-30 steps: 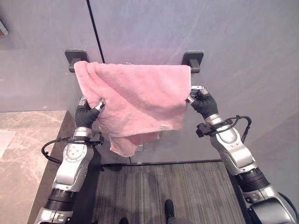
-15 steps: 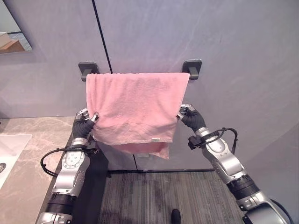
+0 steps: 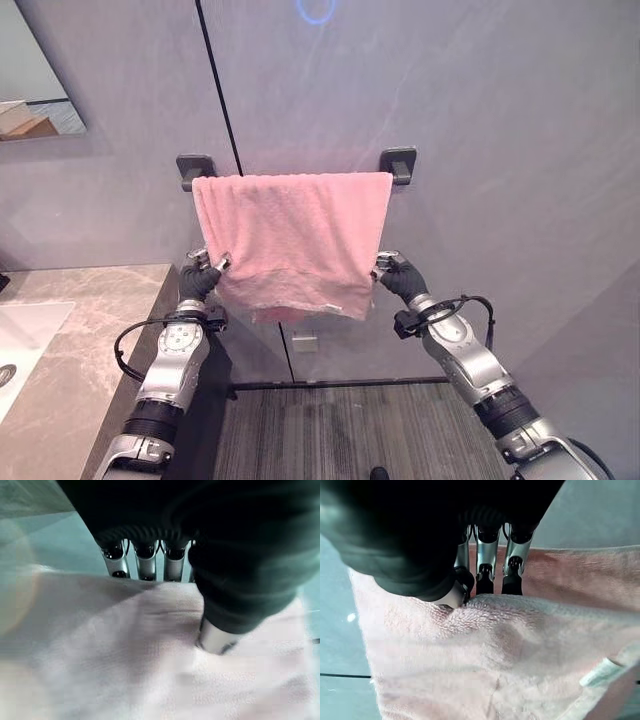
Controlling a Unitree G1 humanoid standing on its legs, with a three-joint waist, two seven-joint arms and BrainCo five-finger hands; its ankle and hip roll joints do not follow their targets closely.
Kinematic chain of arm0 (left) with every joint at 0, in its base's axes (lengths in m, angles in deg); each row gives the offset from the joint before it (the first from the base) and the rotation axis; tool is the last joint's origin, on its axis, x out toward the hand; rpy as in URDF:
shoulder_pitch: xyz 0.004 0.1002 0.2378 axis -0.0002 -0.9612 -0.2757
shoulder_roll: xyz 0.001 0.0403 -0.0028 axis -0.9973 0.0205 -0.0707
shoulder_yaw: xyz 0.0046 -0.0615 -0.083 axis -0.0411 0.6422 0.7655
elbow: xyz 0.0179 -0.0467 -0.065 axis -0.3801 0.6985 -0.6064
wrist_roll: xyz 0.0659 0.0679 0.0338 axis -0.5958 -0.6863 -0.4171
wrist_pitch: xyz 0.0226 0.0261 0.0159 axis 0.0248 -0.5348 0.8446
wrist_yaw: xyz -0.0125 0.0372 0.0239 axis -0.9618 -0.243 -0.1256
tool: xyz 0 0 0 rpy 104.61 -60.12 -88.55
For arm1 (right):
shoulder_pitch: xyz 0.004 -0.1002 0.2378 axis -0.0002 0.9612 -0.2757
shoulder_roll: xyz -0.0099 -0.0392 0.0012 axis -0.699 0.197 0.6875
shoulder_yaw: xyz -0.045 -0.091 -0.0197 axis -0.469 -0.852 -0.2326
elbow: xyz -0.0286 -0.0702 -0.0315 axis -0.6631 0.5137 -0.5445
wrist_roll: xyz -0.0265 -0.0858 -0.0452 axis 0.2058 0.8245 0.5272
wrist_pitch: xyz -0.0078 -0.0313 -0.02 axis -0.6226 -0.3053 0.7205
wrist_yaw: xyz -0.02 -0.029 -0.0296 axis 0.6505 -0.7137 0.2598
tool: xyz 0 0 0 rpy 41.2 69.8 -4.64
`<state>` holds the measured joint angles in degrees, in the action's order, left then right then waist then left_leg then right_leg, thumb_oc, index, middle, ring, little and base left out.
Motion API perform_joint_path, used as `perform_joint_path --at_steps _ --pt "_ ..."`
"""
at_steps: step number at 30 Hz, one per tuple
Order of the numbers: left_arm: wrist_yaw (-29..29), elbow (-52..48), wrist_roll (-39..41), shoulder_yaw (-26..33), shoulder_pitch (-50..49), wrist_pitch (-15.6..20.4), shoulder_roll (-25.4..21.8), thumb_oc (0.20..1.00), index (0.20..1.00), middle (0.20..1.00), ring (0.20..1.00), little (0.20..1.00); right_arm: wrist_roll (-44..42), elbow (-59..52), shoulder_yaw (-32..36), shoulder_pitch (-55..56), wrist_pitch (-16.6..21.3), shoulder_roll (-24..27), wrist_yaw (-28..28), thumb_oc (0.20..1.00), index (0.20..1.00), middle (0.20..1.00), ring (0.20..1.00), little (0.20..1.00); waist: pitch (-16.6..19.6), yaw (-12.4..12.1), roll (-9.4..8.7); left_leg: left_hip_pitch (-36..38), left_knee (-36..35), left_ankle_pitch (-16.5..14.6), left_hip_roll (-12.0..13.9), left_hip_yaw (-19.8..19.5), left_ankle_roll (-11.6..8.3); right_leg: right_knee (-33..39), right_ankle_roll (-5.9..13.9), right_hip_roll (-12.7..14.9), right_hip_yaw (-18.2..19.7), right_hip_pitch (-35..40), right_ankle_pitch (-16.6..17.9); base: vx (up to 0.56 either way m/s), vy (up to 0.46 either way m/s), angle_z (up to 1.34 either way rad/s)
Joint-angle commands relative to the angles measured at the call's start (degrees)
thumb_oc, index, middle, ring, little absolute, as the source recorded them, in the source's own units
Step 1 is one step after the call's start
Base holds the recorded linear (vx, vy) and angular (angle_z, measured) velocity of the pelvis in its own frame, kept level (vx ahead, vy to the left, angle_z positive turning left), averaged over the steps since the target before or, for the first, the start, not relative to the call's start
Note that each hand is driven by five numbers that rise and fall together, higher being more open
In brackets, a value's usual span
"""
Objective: Put brush and paste in cup on sink, flatten towel.
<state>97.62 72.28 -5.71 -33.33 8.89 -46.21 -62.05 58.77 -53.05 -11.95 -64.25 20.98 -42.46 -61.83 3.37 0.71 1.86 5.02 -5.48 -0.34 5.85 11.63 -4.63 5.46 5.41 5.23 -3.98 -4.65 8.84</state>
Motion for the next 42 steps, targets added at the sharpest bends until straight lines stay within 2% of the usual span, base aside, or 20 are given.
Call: perform_joint_path --at_steps 1,8,10,12,14,16,17,18,19,20,27,30,33,35,38,42 --pt "-0.5 4.5 -2.6 -3.1 -0.9 -0.8 -0.7 0.548 0.548 0.548 0.548 0.548 0.0 -0.5 0.8 -2.6 1.8 -2.1 -0.3 0.200 0.200 0.200 0.200 0.200 -2.9 -0.6 -2.78 1.0 0.5 -0.2 -3.2 0.5 1.87 -0.8 3.81 4.5 -2.6 5.2 -1.7 0.00 0.000 0.00" --pt "-0.2 8.2 -2.7 -3.8 -1.1 -1.2 0.8 0.523 0.523 0.523 0.523 0.523 0.0 3.3 0.0 -2.5 1.8 -3.0 -0.9 0.200 0.200 0.200 0.200 0.200 -2.7 -0.6 -2.79 1.0 0.5 0.0 -3.2 0.3 1.75 -0.8 3.79 4.5 -2.9 5.4 -1.7 0.00 0.000 0.00" --pt "-0.3 9.6 -2.6 -4.1 -1.3 -1.3 1.4 0.451 0.451 0.451 0.451 0.451 -0.2 5.2 -0.1 -2.4 1.7 -3.4 -1.2 0.200 0.200 0.200 0.200 0.200 -2.7 -0.7 -2.88 1.0 0.5 0.0 -3.1 0.2 1.74 -0.9 3.75 4.5 -3.0 5.5 -1.7 0.00 0.000 0.00" --pt "-0.2 10.1 -2.4 -4.2 -1.3 -1.3 1.5 0.416 0.416 0.416 0.416 0.416 -0.4 6.2 -0.3 -2.6 1.7 -3.6 -1.3 0.200 0.200 0.200 0.200 0.200 -2.6 -0.8 -2.89 1.1 0.5 0.0 -3.1 0.1 1.73 -0.9 3.71 4.5 -3.0 5.5 -1.8 0.00 0.000 0.00" --pt "-0.1 11.1 -2.3 -4.3 -1.2 -1.5 1.8 0.338 0.338 0.338 0.338 0.338 -0.4 7.4 -0.5 -2.7 1.6 -4.0 -1.6 0.200 0.200 0.200 0.200 0.200 -2.6 -0.8 -2.91 1.1 0.5 0.1 -3.1 0.0 1.70 -0.9 3.71 4.5 -3.2 5.6 -1.8 0.00 0.000 0.00" --pt "-0.1 12.1 -2.6 -4.6 -0.9 -1.4 2.1 0.379 0.379 0.379 0.379 0.379 -0.3 8.2 -0.7 -2.9 1.7 -4.2 -1.8 0.200 0.200 0.200 0.200 0.200 -2.5 -0.8 -2.91 1.1 0.5 0.1 -3.1 -0.1 1.69 -0.9 3.68 4.5 -3.2 5.7 -1.8 0.01 0.002 0.02" --pt "0.1 12.6 -2.8 -4.7 -1.0 -1.5 2.2 0.473 0.473 0.473 0.473 0.473 0.4 9.0 -0.7 -2.8 1.5 -4.1 -2.2 0.542 0.542 0.542 0.542 0.542 -2.5 -0.8 -2.88 1.1 0.5 0.1 -3.1 -0.3 1.70 -1.0 3.70 4.5 -3.3 5.8 -1.9 0.01 0.002 0.04" --pt "0.1 12.6 -2.8 -4.7 -1.0 -1.5 2.2 0.542 0.542 0.542 0.542 0.542 0.4 9.0 -0.7 -2.8 1.5 -4.1 -2.2 1.000 1.000 1.000 1.000 1.000 -2.5 -0.8 -2.88 1.1 0.5 0.1 -3.1 -0.3 1.70 -1.0 3.70 4.5 -3.3 5.8 -1.9 0.01 -0.001 0.05" --pt "0.3 12.8 -3.2 -4.9 -0.9 -1.6 2.2 0.630 0.630 0.630 0.630 0.630 1.7 9.9 -0.5 -3.0 1.4 -4.0 -3.2 1.000 1.000 1.000 1.000 1.000 -2.5 -0.9 -2.88 1.1 0.5 0.1 -3.1 -0.4 1.69 -1.0 3.68 4.5 -3.3 5.8 -1.9 -0.01 -0.006 0.06" --pt "0.2 14.3 -3.8 -5.2 -0.6 -1.8 2.3 1.000 1.000 1.000 1.000 1.000 5.4 11.5 -0.9 -3.8 1.2 -3.2 -3.6 1.000 1.000 1.000 1.000 1.000 -2.6 -0.8 -2.86 1.1 0.5 0.2 -3.1 -0.4 1.67 -1.2 3.64 4.4 -3.3 5.8 -1.9 -0.01 -0.006 0.07" --pt "-2.0 18.2 -8.6 -6.9 -2.2 -2.9 3.4 1.000 1.000 1.000 1.000 1.000 13.1 19.3 -1.0 -2.0 -1.0 -0.3 -2.7 1.000 1.000 1.000 1.000 1.000 -2.7 -0.6 -2.75 1.1 0.5 0.4 -3.1 -0.9 1.72 -1.9 3.55 4.4 -3.4 5.8 -2.2 -0.01 -0.003 0.05" --pt "-2.9 20.8 -9.9 -6.6 -4.9 -2.7 4.7 1.000 1.000 1.000 1.000 1.000 12.4 22.5 2.2 3.2 -0.9 -0.2 -2.5 1.000 1.000 1.000 1.000 1.000 -2.5 -0.2 -2.63 1.3 0.5 0.5 -3.0 -1.1 1.72 -2.5 3.48 4.4 -3.4 5.9 -2.5 -0.01 -0.004 0.00" --pt "-3.6 25.8 -10.2 -5.9 -7.0 -2.6 6.5 1.000 1.000 1.000 1.000 1.000 11.8 30.9 6.2 7.8 -0.5 -0.7 -3.7 1.000 1.000 1.000 1.000 1.000 -2.4 0.3 -2.49 1.5 0.5 0.6 -3.0 -1.2 1.70 -2.9 3.35 4.3 -3.3 5.9 -2.8 -0.01 -0.007 0.00" --pt "-3.6 27.3 -9.9 -5.7 -7.4 -2.4 7.0 1.000 1.000 1.000 1.000 1.000 11.8 32.2 6.4 8.4 -0.3 -1.1 -3.5 1.000 1.000 1.000 1.000 1.000 -2.3 0.4 -2.46 1.5 0.5 0.7 -3.0 -1.2 1.67 -2.9 3.34 4.2 -3.3 5.9 -2.8 -0.02 -0.010 -0.01" --pt "-3.1 33.6 -11.6 -4.9 -8.3 -1.8 8.4 1.000 1.000 1.000 1.000 1.000 9.8 40.7 9.1 10.8 0.6 -2.7 -4.2 1.000 1.000 1.000 1.000 1.000 -2.2 0.8 -2.36 1.3 0.5 0.9 -2.8 -1.3 1.46 -2.7 3.21 4.2 -3.3 5.9 -2.8 -0.04 -0.024 0.00" --pt "-2.7 38.8 -10.7 -3.3 -9.3 -1.3 9.9 1.000 1.000 1.000 1.000 1.000 6.3 42.6 10.7 13.7 2.1 -4.2 -3.7 1.000 1.000 1.000 1.000 1.000 -2.1 1.2 -2.31 0.8 0.5 1.2 -2.5 -1.2 1.12 -2.1 3.18 4.0 -3.1 5.4 -2.4 -0.05 -0.025 -0.03"
